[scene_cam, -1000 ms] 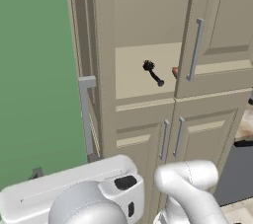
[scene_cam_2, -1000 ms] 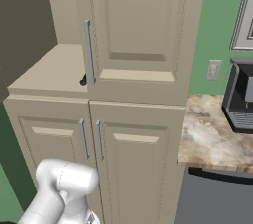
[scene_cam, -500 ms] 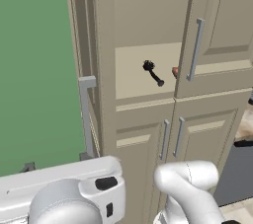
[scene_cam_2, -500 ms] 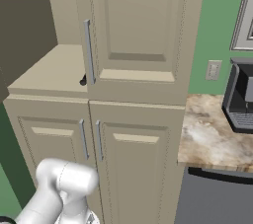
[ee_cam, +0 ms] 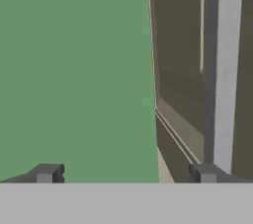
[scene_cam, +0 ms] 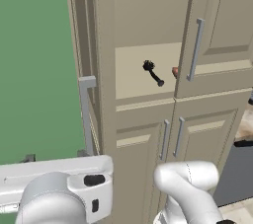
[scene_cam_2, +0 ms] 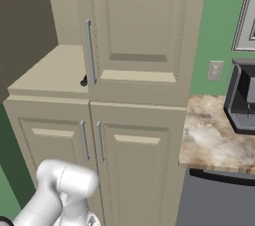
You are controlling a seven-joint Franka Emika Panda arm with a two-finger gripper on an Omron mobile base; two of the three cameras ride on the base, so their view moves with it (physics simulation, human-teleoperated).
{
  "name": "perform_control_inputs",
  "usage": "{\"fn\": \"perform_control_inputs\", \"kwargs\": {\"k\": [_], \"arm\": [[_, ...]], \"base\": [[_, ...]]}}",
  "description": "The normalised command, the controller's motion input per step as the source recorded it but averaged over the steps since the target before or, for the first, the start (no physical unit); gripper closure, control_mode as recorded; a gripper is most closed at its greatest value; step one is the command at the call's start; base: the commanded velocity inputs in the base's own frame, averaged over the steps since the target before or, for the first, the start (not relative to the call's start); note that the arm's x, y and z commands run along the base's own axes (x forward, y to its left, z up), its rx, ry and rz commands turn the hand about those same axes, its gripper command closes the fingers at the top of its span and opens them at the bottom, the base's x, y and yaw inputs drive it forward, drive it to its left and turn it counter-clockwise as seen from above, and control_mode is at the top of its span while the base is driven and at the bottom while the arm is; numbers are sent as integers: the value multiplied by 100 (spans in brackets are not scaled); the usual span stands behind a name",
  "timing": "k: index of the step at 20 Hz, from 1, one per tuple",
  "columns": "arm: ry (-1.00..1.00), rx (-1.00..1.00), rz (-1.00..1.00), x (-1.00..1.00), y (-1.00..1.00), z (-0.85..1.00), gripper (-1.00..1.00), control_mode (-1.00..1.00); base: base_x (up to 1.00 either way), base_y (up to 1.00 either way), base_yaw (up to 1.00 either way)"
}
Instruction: Pick up the dish brush and bar soap from the sink, and place them back in the cabinet, and close the cabinet doors.
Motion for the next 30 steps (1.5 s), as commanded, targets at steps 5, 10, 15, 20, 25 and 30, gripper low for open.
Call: {"fn": "perform_control_inputs", "kwargs": {"k": [5, 10, 15, 20, 25, 30], "arm": [[0, 2, -8, 22, 0, -10, -100, -100], [0, 1, -7, 17, 0, -11, -100, -100], [0, 1, -7, 12, 0, -13, -100, -100], [0, 2, -7, 5, -1, -14, -100, -100], [0, 3, -7, 4, -10, -12, -100, -100], [-1, 2, -9, 7, -23, -14, -100, -100]], "base": [[0, 0, 0], [0, 0, 0], [0, 0, 0], [0, 0, 0], [0, 0, 0], [0, 0, 0]]}}
